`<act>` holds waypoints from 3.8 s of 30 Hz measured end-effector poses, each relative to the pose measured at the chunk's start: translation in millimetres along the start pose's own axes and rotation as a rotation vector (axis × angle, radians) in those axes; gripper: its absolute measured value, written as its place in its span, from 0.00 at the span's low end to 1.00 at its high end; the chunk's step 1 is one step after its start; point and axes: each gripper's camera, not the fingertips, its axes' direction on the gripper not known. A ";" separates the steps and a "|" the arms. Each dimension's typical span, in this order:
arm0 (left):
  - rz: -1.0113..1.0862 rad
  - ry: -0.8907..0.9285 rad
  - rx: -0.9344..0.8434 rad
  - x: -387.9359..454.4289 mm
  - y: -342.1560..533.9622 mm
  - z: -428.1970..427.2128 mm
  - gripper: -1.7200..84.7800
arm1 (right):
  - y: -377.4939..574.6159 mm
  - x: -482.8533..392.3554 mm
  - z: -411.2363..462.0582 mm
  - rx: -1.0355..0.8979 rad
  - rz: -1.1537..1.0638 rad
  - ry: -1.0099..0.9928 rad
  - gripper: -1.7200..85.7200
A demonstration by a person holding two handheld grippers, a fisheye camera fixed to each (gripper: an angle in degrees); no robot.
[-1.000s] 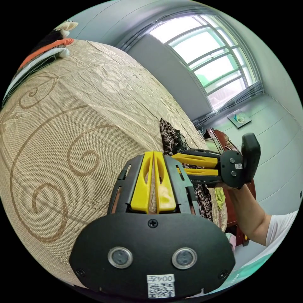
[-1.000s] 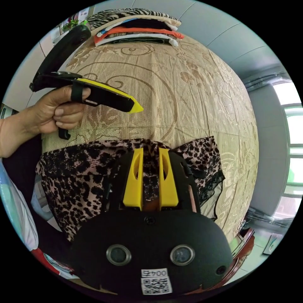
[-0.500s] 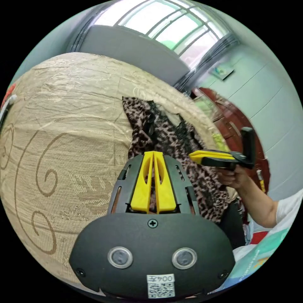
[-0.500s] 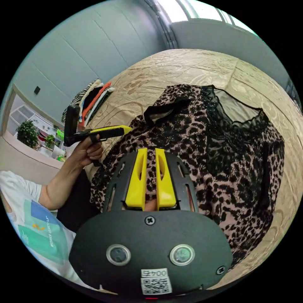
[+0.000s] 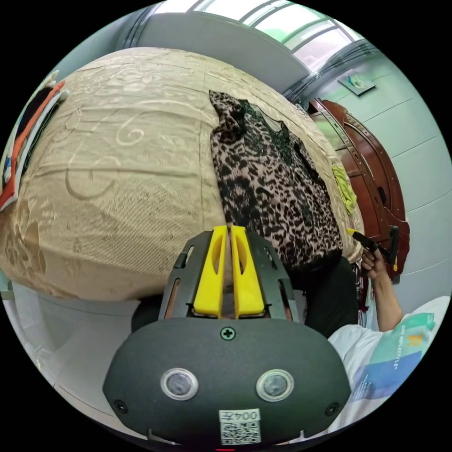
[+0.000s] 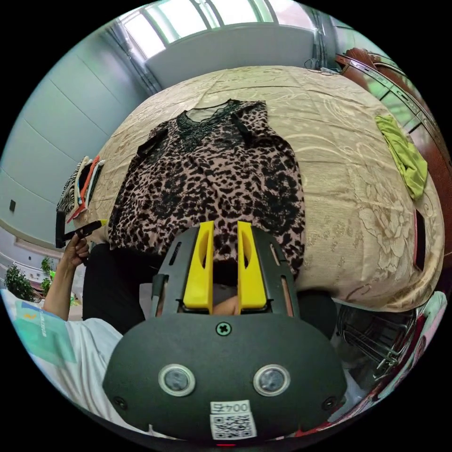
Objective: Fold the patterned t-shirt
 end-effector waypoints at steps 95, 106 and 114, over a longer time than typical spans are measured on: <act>0.482 -0.306 0.147 196.6 -158.3 133.8 0.03 | 176.1 68.1 241.2 -0.082 0.161 -0.364 0.01; 0.385 -0.349 0.026 143.4 -218.8 156.7 0.02 | 174.6 46.9 245.6 -0.069 0.164 -0.367 0.02; 0.353 -0.219 0.229 117.9 -188.2 51.5 0.04 | 191.3 61.4 197.3 0.021 0.074 -0.023 0.09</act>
